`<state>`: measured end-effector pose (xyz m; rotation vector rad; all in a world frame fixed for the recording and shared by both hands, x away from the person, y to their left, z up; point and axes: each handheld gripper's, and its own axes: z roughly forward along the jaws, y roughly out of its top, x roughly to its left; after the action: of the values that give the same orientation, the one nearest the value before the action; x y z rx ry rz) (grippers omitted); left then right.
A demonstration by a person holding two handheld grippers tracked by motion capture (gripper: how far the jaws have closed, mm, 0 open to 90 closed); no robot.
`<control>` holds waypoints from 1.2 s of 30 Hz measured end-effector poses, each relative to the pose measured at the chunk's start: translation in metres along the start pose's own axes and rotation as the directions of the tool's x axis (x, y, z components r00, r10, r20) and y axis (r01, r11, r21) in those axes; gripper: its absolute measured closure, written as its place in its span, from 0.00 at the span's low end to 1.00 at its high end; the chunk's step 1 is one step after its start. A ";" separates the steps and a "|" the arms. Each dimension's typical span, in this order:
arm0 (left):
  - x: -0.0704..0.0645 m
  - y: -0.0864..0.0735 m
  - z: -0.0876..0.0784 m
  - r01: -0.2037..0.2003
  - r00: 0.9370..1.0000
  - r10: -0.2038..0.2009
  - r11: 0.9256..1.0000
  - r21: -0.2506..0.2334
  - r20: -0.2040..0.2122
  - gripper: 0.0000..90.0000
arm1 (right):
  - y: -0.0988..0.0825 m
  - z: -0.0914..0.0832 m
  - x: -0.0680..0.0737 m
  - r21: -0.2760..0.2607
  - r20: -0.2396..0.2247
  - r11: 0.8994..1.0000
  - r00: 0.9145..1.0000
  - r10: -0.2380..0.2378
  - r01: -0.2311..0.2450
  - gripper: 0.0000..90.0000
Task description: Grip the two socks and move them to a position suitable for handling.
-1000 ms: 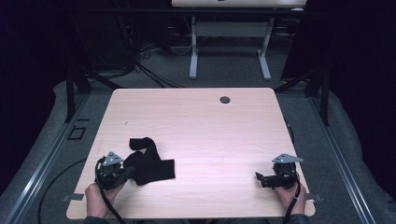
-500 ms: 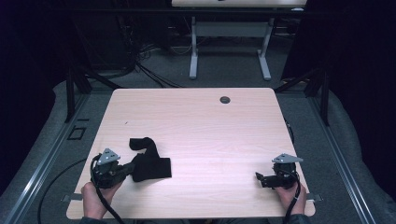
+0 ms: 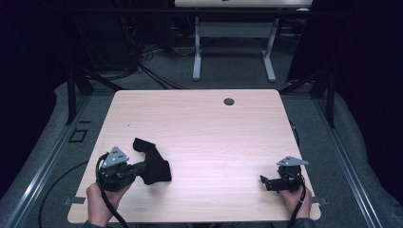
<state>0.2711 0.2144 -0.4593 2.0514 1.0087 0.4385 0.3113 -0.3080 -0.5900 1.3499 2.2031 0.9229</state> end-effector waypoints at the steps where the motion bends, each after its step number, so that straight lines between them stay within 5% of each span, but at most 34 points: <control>1: -0.004 0.004 0.000 -0.008 1.000 0.008 1.000 -0.001 0.008 0.96 | 0.000 0.000 0.000 0.000 0.000 1.000 1.000 0.000 0.000 0.00; 10: -0.024 0.022 0.003 -0.057 0.997 0.057 0.998 -0.009 0.051 0.96 | 0.000 0.000 0.000 -0.003 0.000 1.000 1.000 -0.002 0.002 0.00; 21: -0.059 0.044 0.031 -0.122 0.986 0.117 0.992 0.031 0.122 0.96 | 0.000 0.000 0.000 -0.001 0.000 1.000 1.000 0.001 -0.001 0.00; 26: -0.073 0.040 0.055 -0.146 0.981 0.131 0.984 0.098 0.141 0.96 | 0.000 0.000 0.000 0.000 0.000 1.000 1.000 0.000 0.000 0.00; 29: -0.079 0.030 0.078 -0.137 0.980 0.113 0.980 0.147 0.163 0.96 | 0.000 0.000 0.000 0.000 0.000 1.000 1.000 0.000 0.000 0.00; 36: -0.082 0.016 0.102 -0.111 0.978 0.072 0.974 0.198 0.195 0.86 | 0.000 0.000 0.000 -0.004 0.001 1.000 1.000 0.000 0.000 0.00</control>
<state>0.2887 0.0932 -0.5083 2.2859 0.8788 0.1874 0.3115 -0.3079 -0.5903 1.3488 2.1995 0.9259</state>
